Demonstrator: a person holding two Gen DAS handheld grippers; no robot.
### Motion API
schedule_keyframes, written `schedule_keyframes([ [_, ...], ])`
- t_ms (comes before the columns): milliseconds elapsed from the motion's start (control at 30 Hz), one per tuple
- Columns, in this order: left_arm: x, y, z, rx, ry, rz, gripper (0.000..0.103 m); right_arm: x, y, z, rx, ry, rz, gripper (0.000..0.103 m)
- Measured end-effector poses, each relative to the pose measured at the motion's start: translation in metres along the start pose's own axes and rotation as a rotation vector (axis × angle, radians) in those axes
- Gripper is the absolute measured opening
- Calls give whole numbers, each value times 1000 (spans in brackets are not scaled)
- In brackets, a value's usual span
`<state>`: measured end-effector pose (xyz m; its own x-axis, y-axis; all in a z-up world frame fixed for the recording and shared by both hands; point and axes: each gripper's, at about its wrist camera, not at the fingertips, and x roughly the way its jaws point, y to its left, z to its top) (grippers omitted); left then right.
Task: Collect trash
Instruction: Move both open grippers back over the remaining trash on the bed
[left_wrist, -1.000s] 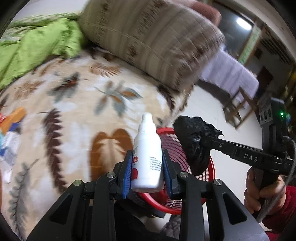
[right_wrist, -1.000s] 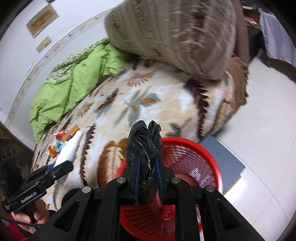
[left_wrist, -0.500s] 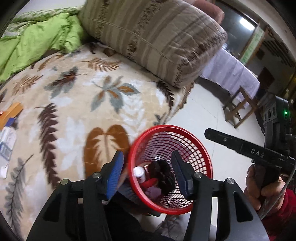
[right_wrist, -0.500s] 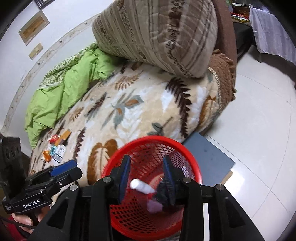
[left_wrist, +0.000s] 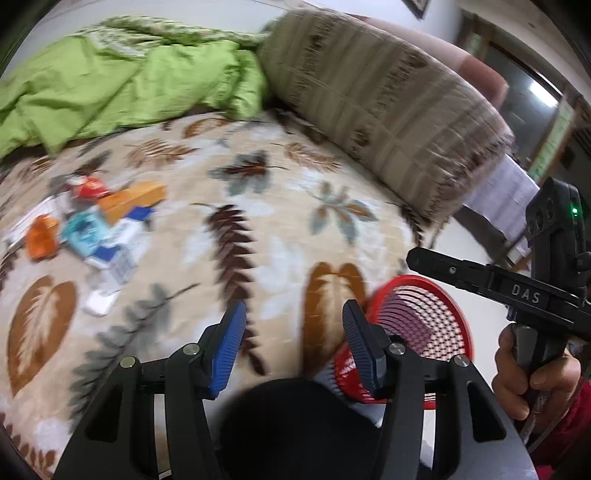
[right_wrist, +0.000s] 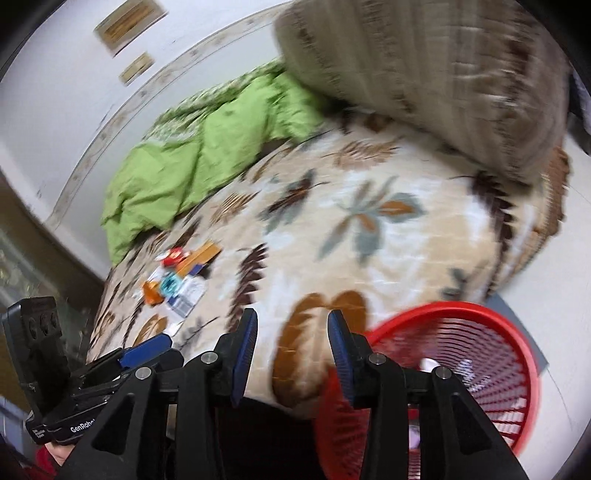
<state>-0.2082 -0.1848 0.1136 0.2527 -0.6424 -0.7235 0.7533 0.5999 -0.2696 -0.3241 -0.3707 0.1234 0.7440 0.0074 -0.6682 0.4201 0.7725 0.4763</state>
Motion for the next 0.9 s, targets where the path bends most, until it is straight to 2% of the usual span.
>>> schedule_keyframes([
  [233, -13, 57, -6, -88, -24, 96, 55, 28, 37, -6, -70, 50, 47, 42],
  [433, -14, 120, 14, -184, -58, 200, 57, 40, 58, -5, -132, 76, 62, 44],
  [533, -2, 143, 25, -191, -40, 245, 57, 44, 65, -2, -154, 76, 67, 45],
  [667, 24, 159, 38, -178, 4, 252, 57, 51, 73, 4, -176, 74, 76, 45],
  [767, 44, 161, 48, -147, 25, 235, 57, 56, 76, 8, -182, 76, 84, 46],
  [900, 77, 157, 57, -93, 93, 234, 57, 61, 76, 11, -180, 79, 83, 46],
])
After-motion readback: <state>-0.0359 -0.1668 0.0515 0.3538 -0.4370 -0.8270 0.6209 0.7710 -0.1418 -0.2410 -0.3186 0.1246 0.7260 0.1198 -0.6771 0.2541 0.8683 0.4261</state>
